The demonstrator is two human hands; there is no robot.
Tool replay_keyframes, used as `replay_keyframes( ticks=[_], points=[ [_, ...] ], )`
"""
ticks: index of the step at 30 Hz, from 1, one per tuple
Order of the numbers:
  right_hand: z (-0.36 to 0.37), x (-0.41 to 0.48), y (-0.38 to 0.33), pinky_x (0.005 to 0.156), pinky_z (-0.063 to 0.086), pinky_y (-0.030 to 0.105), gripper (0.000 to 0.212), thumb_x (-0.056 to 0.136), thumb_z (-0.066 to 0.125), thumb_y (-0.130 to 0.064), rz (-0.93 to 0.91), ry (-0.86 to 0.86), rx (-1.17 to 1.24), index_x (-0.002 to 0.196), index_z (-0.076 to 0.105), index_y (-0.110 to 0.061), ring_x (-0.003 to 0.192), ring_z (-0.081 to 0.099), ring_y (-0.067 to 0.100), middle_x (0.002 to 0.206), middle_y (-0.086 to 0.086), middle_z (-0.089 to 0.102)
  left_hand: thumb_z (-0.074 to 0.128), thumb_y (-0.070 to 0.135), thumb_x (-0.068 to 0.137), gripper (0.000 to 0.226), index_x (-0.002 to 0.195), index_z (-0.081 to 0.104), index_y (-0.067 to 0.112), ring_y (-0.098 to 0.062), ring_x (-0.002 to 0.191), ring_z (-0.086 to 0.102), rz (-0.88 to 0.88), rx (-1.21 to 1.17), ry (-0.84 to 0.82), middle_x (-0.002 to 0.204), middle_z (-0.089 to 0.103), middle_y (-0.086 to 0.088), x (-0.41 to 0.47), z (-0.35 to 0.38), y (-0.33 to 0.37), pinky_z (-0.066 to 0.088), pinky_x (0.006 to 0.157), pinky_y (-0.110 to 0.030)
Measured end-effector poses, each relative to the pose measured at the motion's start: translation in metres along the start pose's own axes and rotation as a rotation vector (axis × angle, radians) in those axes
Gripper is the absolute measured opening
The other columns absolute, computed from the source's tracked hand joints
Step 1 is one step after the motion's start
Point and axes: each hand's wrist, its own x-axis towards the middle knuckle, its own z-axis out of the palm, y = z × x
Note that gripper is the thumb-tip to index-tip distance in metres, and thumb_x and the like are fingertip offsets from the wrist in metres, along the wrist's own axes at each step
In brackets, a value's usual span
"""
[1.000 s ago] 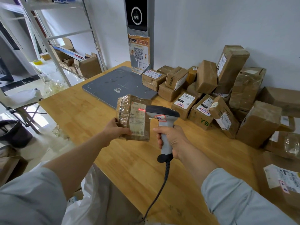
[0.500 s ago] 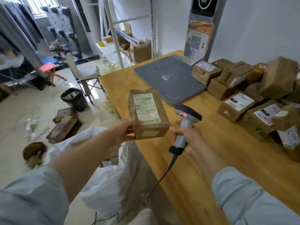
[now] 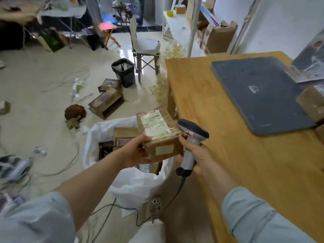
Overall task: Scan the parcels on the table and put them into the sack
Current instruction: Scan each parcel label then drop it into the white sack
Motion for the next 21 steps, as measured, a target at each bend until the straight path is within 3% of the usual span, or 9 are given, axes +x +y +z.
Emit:
replay_keyframes(
  ticks=[3, 6, 8, 10, 12, 18, 21],
  points=[
    [0.039, 0.037, 0.011, 0.051, 0.055, 0.034, 0.048, 0.073, 0.082, -0.022, 0.047, -0.051, -0.086, 0.111, 0.059, -0.005, 0.091, 0.060, 0.031, 0.093, 0.009, 0.061, 0.065, 0.034, 0.083, 0.063, 0.130, 0.046, -0.004, -0.035, 0.105, 0.061, -0.066, -0.048, 0.122, 0.100, 0.066, -0.016, 0.026, -0.043, -0.002, 0.051, 0.092, -0.049],
    [0.067, 0.065, 0.018, 0.054, 0.056, 0.033, 0.049, 0.070, 0.083, -0.030, 0.092, -0.076, -0.163, 0.107, 0.060, -0.006, 0.082, 0.063, 0.026, 0.084, 0.006, 0.061, 0.069, 0.029, 0.083, 0.052, 0.130, 0.049, 0.014, -0.027, 0.093, 0.063, -0.102, 0.080, 0.350, 0.107, 0.063, -0.012, 0.054, -0.079, -0.003, 0.055, 0.069, -0.036],
    [0.080, 0.079, 0.019, 0.056, 0.056, 0.033, 0.046, 0.071, 0.082, -0.031, 0.131, -0.078, -0.217, 0.103, 0.062, -0.004, 0.074, 0.066, 0.024, 0.084, 0.009, 0.065, 0.080, 0.030, 0.071, 0.074, 0.135, 0.043, 0.019, -0.024, 0.095, 0.063, -0.086, 0.198, 0.465, 0.114, 0.062, -0.008, 0.072, -0.102, -0.002, 0.056, 0.072, -0.036],
    [0.087, 0.091, 0.020, 0.060, 0.056, 0.034, 0.038, 0.075, 0.080, -0.028, 0.159, -0.064, -0.257, 0.101, 0.064, -0.006, 0.075, 0.068, 0.024, 0.086, 0.012, 0.068, 0.084, 0.045, 0.048, 0.106, 0.139, 0.034, 0.023, -0.026, 0.106, 0.058, -0.116, 0.396, 0.542, 0.121, 0.057, -0.007, 0.093, -0.124, -0.006, 0.053, 0.091, -0.043],
    [0.092, 0.102, 0.022, 0.061, 0.055, 0.034, 0.036, 0.076, 0.080, -0.027, 0.177, -0.048, -0.275, 0.100, 0.064, -0.006, 0.072, 0.068, 0.023, 0.083, 0.012, 0.069, 0.083, 0.052, 0.041, 0.117, 0.141, 0.029, 0.025, -0.028, 0.113, 0.053, -0.153, 0.519, 0.542, 0.127, 0.052, -0.008, 0.112, -0.135, -0.008, 0.047, 0.099, -0.045],
    [0.093, 0.132, 0.026, 0.068, 0.059, 0.037, 0.034, 0.076, 0.079, -0.024, 0.246, 0.005, -0.295, 0.101, 0.064, -0.006, 0.074, 0.070, 0.025, 0.084, 0.014, 0.071, 0.082, 0.035, 0.074, 0.108, 0.151, 0.008, 0.021, -0.030, 0.115, 0.053, -0.172, 0.718, 0.433, 0.133, 0.048, -0.014, 0.158, -0.129, -0.010, 0.045, 0.095, -0.035],
    [0.092, 0.145, 0.027, 0.069, 0.059, 0.037, 0.034, 0.076, 0.079, -0.025, 0.259, 0.020, -0.290, 0.101, 0.064, -0.007, 0.074, 0.070, 0.025, 0.084, 0.015, 0.071, 0.085, 0.046, 0.064, 0.111, 0.145, 0.011, 0.029, -0.036, 0.111, 0.055, -0.238, 0.780, 0.467, 0.133, 0.045, -0.019, 0.178, -0.133, -0.016, 0.049, 0.094, -0.042]
  ],
)
